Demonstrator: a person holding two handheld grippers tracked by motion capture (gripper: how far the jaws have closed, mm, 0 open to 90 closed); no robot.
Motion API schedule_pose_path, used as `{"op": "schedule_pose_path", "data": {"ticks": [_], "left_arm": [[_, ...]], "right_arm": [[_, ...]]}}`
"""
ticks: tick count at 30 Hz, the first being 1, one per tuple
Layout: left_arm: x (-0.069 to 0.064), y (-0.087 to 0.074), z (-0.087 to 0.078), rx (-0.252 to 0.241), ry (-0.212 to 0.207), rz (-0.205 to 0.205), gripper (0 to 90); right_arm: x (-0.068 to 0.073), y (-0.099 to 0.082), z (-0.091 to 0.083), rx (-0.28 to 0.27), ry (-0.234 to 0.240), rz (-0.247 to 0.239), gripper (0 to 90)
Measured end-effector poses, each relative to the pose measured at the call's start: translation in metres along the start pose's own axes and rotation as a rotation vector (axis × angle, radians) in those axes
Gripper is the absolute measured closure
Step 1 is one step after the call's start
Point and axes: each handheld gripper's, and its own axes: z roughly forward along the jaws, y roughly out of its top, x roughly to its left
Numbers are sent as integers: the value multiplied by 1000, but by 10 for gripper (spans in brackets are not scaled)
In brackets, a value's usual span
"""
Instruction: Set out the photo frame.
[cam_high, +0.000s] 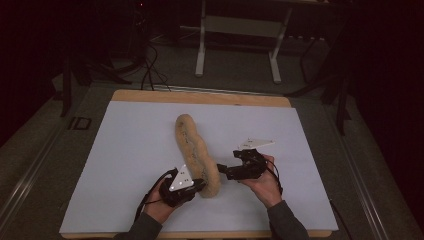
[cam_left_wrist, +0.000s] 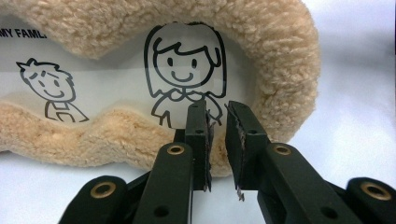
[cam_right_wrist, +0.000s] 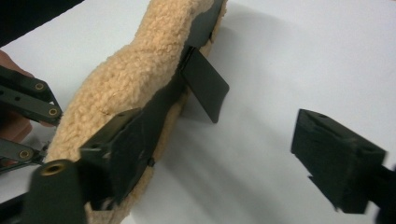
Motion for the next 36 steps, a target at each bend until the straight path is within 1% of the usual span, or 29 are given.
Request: {"op": "schedule_pose_path", "data": {"ticks": [5, 6, 8, 9, 10, 13, 18, 20, 25, 36], "left_arm": [[0, 0, 0, 1, 2, 1, 795], [0, 0, 0, 2, 2, 1, 795], [0, 0, 0, 2, 2, 0, 795], [0, 0, 0, 3, 1, 0, 795], [0, 0, 0, 2, 1, 0, 795], [0, 0, 0, 4, 0, 0, 793], [1, -1, 0, 3, 1, -3, 778], [2, -1, -1, 1, -1, -9, 773], [3, -1, -1, 4, 1, -12, 753], [9, -3, -2, 14, 16, -34, 705]], "right_arm": [[0, 0, -1, -12, 2, 8, 115], [0, 1, -2, -14, 6, 10, 115], [0, 1, -4, -20, -4, 17, 115], [0, 2, -4, -22, -1, 20, 114], [0, 2, -5, -24, 7, 18, 112], [2, 3, -6, -26, 6, 14, 114], [5, 3, -8, -27, 16, 19, 153], [6, 4, -8, -32, 20, 19, 185], [10, 5, -9, -35, 36, 34, 233], [17, 6, -9, -47, 61, 41, 239]]}}
